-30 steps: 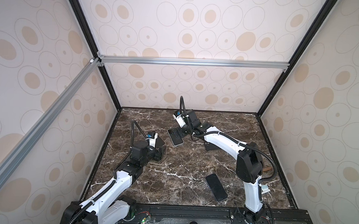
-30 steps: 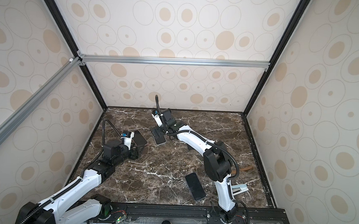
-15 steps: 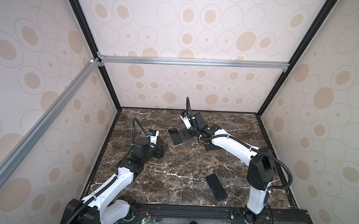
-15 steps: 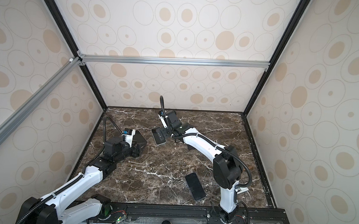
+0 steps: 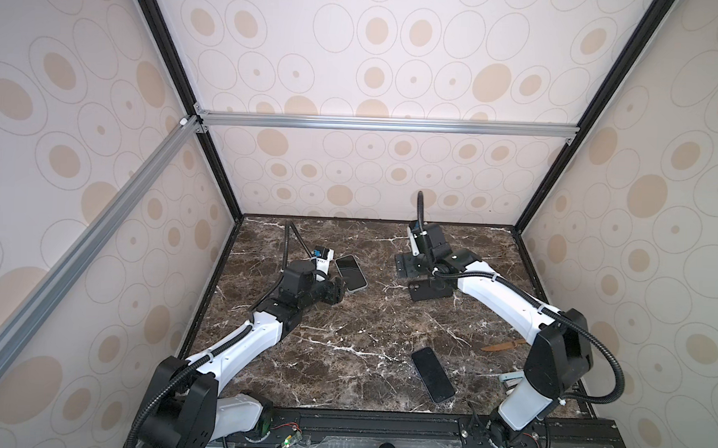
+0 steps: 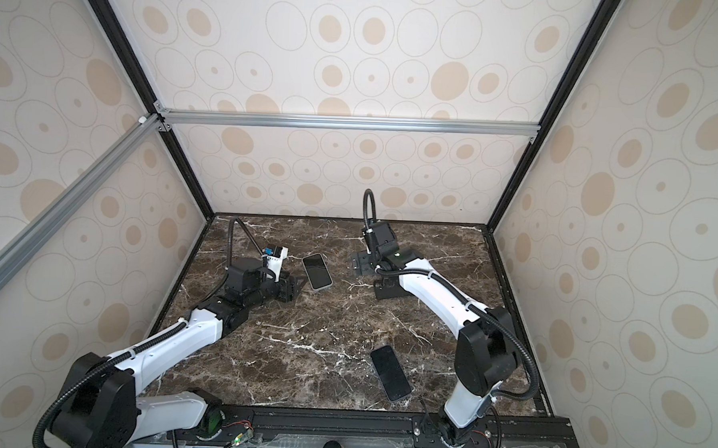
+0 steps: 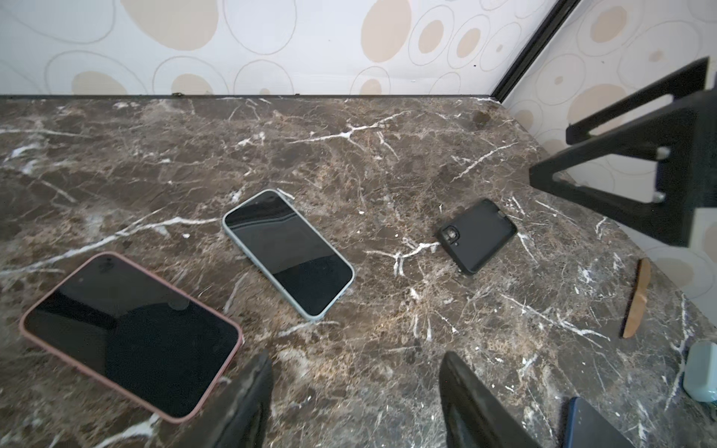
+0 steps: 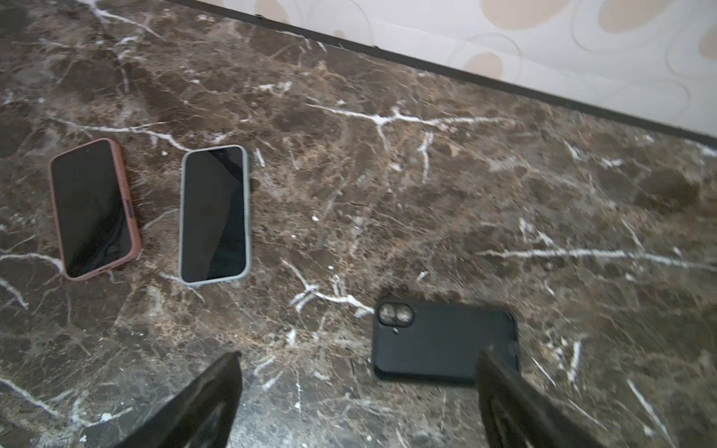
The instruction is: Put the phone into the phone case
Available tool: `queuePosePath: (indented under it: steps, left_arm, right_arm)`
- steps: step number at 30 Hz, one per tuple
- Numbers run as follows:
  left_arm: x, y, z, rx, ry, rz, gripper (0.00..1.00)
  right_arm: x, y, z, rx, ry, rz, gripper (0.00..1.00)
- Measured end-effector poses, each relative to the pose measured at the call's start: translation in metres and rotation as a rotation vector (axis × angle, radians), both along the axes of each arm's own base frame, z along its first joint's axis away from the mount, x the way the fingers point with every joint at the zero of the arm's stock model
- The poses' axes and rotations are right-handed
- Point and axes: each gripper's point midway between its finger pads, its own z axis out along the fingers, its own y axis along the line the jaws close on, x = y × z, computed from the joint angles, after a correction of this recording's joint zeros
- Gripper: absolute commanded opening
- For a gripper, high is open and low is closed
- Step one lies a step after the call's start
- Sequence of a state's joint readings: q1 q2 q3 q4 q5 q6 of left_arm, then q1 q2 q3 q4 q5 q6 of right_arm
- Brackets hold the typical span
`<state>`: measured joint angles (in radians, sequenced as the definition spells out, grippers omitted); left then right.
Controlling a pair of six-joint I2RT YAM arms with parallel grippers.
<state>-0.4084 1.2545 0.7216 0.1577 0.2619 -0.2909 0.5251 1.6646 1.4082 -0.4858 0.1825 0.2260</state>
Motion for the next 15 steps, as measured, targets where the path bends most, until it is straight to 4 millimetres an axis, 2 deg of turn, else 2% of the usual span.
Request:
queuePosePath:
  steps: [4,7,12,15]
  left_arm:
    - [0.006,-0.010,0.007,-0.022,-0.008,-0.014,0.68]
    - [0.012,-0.017,0.008,-0.032,0.010,-0.023,0.67]
    - [0.028,-0.027,0.008,-0.040,0.042,-0.026,0.66]
    - [0.029,-0.028,0.000,-0.037,0.067,-0.026,0.66]
  right_arm:
    - [-0.003,-0.041,-0.027,0.072,0.114,-0.115,0.93]
    - [-0.005,-0.058,-0.052,0.093,0.209,-0.166,0.93]
    - [-0.004,-0.051,-0.094,0.095,0.347,-0.150,0.91]
    - [-0.003,-0.044,-0.112,0.092,0.401,-0.134,0.90]
